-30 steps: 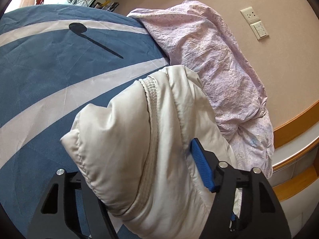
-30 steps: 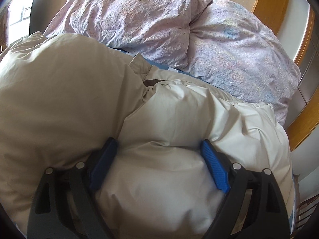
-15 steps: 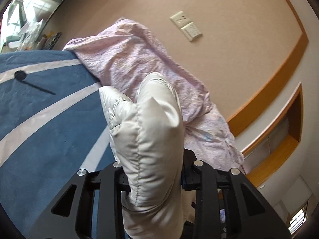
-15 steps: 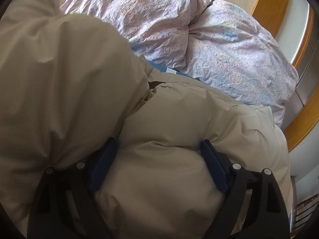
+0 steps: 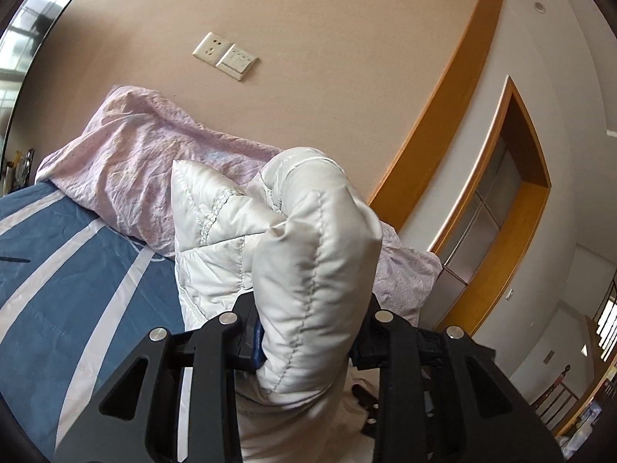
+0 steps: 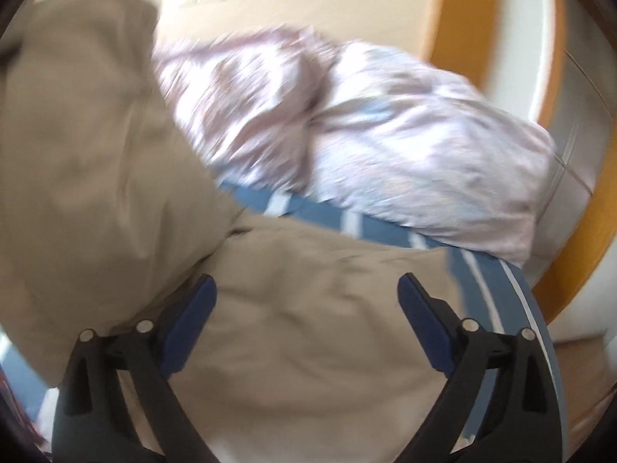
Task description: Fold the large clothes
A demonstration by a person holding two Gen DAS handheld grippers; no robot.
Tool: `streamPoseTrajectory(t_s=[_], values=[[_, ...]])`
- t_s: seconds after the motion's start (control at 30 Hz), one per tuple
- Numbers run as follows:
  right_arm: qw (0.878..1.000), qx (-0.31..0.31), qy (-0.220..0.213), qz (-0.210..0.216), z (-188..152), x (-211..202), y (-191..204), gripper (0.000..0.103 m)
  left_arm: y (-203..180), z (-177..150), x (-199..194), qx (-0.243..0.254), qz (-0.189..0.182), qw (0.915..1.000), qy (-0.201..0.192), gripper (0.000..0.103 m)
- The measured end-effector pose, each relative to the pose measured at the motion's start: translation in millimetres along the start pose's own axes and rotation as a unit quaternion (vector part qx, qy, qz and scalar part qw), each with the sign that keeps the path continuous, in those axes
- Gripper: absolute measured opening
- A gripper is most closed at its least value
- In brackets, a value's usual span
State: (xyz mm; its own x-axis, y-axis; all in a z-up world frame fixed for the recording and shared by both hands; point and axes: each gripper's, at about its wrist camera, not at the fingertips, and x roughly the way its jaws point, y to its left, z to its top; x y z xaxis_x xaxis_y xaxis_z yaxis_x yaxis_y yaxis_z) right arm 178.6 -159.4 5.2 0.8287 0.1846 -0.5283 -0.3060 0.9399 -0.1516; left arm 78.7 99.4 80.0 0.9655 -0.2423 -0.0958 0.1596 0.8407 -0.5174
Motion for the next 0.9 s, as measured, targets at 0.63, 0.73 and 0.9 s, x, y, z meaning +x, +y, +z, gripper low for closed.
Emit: streamPoseTrajectory(t_s=[0.63,0.73,0.9], values=[[0.976,0.198,0.02,-0.083,-45.7,-37.6,-200.6,0.096,-163.1,-115.4,112.4,0.142,-0.128,0.969,0.157,0.032],[0.974,0.216,0.016,-0.068,-46.0,-43.1,-217.5,0.096,-176.5,-139.1,126.9,0.171,-0.126,0.9607,0.179,0.033],[0.97,0.244,0.008,0.007,-37.5,-48.7,-240.1,0.096,-198.0,-175.6,134.5,0.251,-0.111,0.9445,0.18,0.043]])
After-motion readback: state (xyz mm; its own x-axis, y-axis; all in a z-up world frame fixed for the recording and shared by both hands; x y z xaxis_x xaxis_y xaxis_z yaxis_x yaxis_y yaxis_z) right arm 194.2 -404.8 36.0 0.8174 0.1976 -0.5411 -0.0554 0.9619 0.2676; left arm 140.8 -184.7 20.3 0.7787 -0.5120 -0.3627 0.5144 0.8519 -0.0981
